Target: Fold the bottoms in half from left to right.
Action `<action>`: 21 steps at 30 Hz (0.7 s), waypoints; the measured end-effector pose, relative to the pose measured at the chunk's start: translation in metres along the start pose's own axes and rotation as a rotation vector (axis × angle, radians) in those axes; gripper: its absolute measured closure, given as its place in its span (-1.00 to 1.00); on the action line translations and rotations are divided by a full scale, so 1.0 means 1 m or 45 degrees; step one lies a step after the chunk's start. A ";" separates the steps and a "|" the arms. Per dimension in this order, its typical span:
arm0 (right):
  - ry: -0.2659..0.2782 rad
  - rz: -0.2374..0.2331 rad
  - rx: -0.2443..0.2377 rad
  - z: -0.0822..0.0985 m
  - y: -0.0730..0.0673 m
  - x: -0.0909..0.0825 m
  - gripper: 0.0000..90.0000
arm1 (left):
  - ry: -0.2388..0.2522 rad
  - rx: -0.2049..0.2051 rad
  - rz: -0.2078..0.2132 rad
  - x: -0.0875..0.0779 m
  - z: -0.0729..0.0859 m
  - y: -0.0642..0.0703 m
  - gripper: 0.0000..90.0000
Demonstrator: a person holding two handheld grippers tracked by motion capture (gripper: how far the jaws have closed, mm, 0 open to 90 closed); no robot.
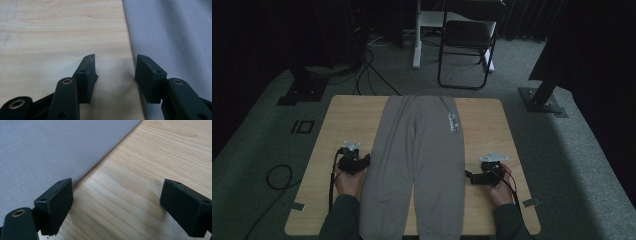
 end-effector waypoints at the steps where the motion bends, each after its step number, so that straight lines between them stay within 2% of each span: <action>1: 0.001 0.000 -0.001 0.000 0.000 0.000 -0.75 | 0.002 -0.007 -0.001 0.002 -0.002 0.001 0.14; 4: 0.000 0.000 -0.001 0.000 0.000 0.000 -0.75 | -0.002 -0.012 -0.005 0.007 -0.007 0.002 0.15; 6: 0.001 0.000 -0.001 0.000 0.000 0.000 -0.75 | -0.007 0.028 -0.011 0.012 -0.011 0.005 0.16; 8: 0.001 0.001 -0.001 0.000 0.000 0.000 -0.75 | -0.005 0.030 -0.004 0.013 -0.012 0.006 0.27; 12: 0.002 0.004 -0.003 0.000 0.000 0.000 -0.75 | 0.003 0.030 0.009 0.014 -0.013 0.008 0.34; 13: 0.000 0.004 -0.001 0.000 0.000 0.000 -0.75 | -0.001 0.014 0.032 0.014 -0.013 0.008 0.34; 14: 0.000 0.005 0.001 0.000 0.000 0.000 -0.75 | -0.005 -0.027 0.074 0.015 -0.015 0.010 0.27; 15: 0.001 0.005 -0.001 0.000 0.000 0.001 -0.75 | -0.005 -0.027 0.074 0.015 -0.015 0.010 0.23; 17: 0.001 0.005 0.000 0.000 0.000 0.001 -0.75 | 0.004 -0.039 0.114 0.017 -0.015 0.013 0.22; 20: 0.000 0.006 0.001 -0.001 0.000 0.001 -0.75 | 0.009 0.038 0.040 0.020 -0.016 0.016 0.34; 21: 0.000 0.006 0.001 -0.001 0.000 0.001 -0.75 | 0.004 0.043 0.051 0.020 -0.017 0.017 0.47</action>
Point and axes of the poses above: each handheld gripper's, and its own axes: x roughly forward along the jaws, z roughly out of its underside, y roughly to its right, the point moved 8 cm from there along x, roughly forward along the jaws, and after that the axes turned 13 degrees about -x, right-handed, at the moved point
